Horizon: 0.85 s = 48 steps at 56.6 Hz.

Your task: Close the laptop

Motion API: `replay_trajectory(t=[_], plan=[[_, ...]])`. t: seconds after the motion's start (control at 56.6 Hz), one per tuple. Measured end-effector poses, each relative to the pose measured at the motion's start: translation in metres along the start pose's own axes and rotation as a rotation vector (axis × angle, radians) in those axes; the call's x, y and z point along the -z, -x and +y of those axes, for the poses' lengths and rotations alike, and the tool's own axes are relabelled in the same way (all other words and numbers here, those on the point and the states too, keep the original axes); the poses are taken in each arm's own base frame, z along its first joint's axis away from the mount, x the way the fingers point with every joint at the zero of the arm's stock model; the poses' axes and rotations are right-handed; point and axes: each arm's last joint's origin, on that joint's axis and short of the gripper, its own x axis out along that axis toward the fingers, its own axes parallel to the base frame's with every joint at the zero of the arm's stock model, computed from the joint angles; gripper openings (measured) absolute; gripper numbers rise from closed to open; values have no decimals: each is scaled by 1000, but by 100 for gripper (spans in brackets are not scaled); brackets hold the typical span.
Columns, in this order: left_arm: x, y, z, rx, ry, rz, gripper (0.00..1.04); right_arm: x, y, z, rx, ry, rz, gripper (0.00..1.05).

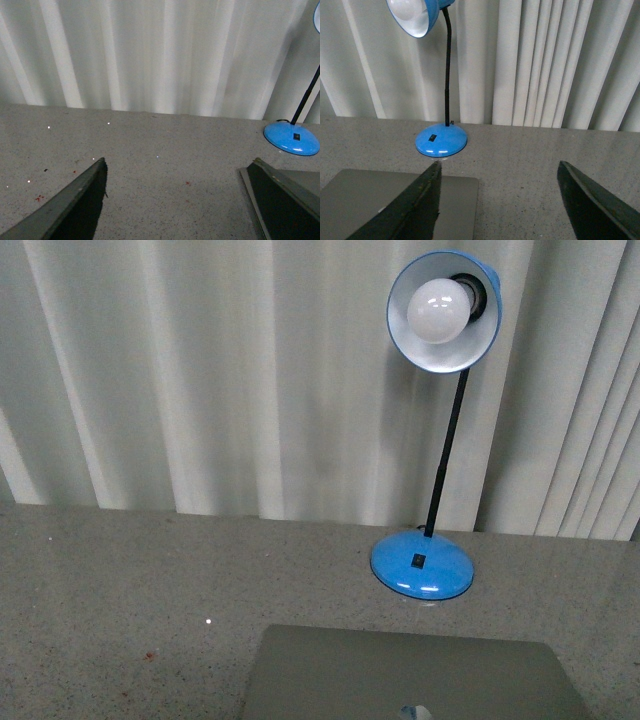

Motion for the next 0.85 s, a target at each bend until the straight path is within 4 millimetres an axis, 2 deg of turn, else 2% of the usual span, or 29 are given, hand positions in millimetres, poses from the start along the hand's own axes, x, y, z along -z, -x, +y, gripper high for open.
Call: replay_trajectory(t=[0.053,0.159,0.247,0.848], plan=[[0,0,0,0,-1,0,100,0,0,0,0,0,0,81],[0,0,0,1,0,0,98,0,0,0,0,0,0,99],[0,0,0,0,0,0,98,0,0,0,0,0,0,97],[0,0,0,0,0,0,98,0,0,0,0,0,0,97]])
